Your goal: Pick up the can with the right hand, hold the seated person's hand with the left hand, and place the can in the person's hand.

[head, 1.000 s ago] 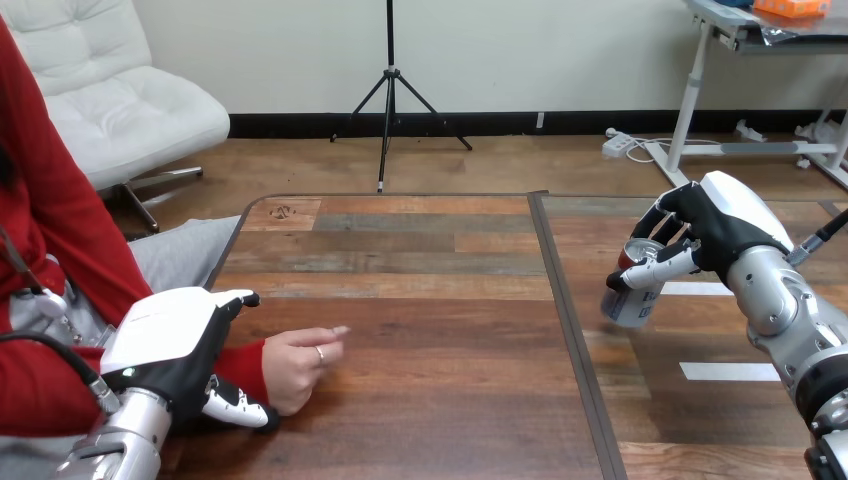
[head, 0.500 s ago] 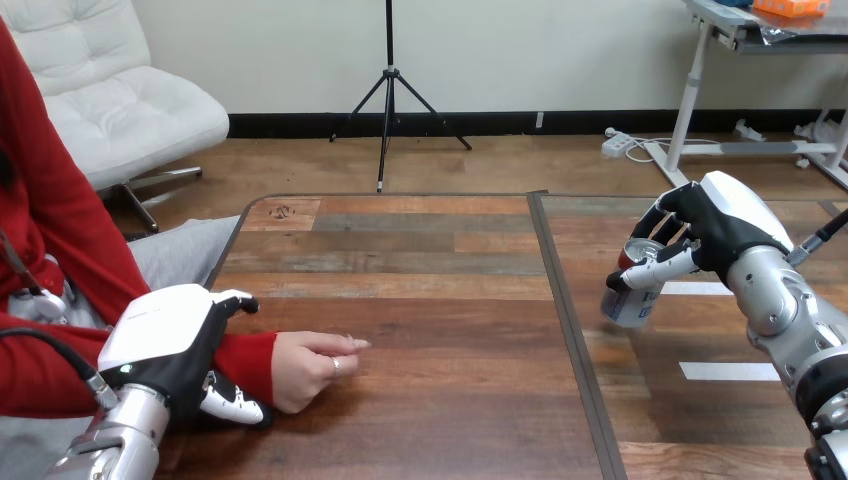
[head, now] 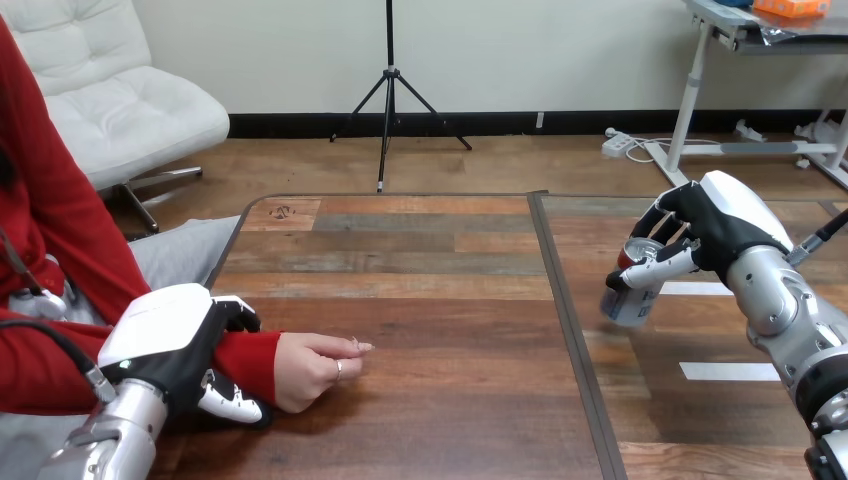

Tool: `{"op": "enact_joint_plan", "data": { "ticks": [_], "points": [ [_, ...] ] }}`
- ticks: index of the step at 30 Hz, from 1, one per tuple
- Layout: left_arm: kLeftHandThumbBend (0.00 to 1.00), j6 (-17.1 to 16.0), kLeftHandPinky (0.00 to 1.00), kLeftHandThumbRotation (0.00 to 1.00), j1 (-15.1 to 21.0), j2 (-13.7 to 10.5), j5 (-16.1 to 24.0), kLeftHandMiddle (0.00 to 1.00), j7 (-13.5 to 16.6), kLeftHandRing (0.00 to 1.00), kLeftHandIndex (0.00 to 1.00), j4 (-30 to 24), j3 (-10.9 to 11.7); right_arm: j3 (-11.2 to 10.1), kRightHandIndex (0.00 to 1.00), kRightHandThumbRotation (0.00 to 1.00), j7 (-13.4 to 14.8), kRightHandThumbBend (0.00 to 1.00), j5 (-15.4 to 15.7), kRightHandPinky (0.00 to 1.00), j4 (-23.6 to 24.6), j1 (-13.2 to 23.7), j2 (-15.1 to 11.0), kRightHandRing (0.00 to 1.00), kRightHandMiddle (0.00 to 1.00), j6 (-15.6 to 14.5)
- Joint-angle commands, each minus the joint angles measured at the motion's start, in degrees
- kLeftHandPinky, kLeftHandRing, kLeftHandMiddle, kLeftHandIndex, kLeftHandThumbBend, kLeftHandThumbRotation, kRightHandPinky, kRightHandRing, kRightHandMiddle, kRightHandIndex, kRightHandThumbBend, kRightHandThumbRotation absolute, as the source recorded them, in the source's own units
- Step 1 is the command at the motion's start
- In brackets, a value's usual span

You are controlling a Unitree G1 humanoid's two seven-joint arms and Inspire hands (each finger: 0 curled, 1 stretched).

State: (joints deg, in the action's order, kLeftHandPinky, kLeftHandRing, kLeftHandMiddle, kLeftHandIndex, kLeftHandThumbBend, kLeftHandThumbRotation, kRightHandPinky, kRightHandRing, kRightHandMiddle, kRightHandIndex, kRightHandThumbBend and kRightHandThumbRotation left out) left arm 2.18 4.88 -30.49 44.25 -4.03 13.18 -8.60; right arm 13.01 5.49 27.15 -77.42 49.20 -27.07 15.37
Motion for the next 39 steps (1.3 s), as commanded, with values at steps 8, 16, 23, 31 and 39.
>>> {"op": "enact_joint_plan", "data": {
  "ticks": [8, 16, 23, 31, 39],
  "points": [
    [0.87, 2.4, 0.51, 0.02, 2.8, -1.5, 0.3, 0.59, -3.4, 0.56, 0.59, 1.1, -2.1, -0.7, 0.47, 0.0, 1.2, 0.79, -0.6, 0.4, 3.3, 6.5, -0.9, 0.42, 0.47, 1.5],
    [0.84, 3.8, 0.45, 0.0, 3.5, -1.5, 0.2, 0.52, -5.0, 0.48, 0.52, 0.8, -2.7, -0.5, 0.47, 0.0, 1.8, 0.79, -0.4, 0.4, 3.3, 6.3, -1.0, 0.42, 0.47, 1.8],
    [0.83, 4.4, 0.36, 0.0, 3.8, -1.2, -0.2, 0.45, -4.8, 0.39, 0.45, 0.7, -3.0, -0.8, 0.47, 0.0, 1.5, 0.79, -0.7, 0.39, 3.3, 6.3, -0.9, 0.42, 0.47, 1.5],
    [0.81, 5.0, 0.26, 0.0, 3.9, -0.8, -0.8, 0.39, -4.6, 0.31, 0.4, 0.6, -3.0, -0.8, 0.47, 0.0, 1.6, 0.78, -0.7, 0.38, 3.2, 6.2, -0.9, 0.41, 0.47, 1.4],
    [0.78, 5.4, 0.23, 0.0, 3.9, -0.5, -2.0, 0.38, -5.1, 0.29, 0.39, 0.4, -2.6, -0.9, 0.47, 0.0, 1.4, 0.78, -0.9, 0.38, 3.3, 6.1, -0.9, 0.41, 0.47, 1.7]
  ]
}}
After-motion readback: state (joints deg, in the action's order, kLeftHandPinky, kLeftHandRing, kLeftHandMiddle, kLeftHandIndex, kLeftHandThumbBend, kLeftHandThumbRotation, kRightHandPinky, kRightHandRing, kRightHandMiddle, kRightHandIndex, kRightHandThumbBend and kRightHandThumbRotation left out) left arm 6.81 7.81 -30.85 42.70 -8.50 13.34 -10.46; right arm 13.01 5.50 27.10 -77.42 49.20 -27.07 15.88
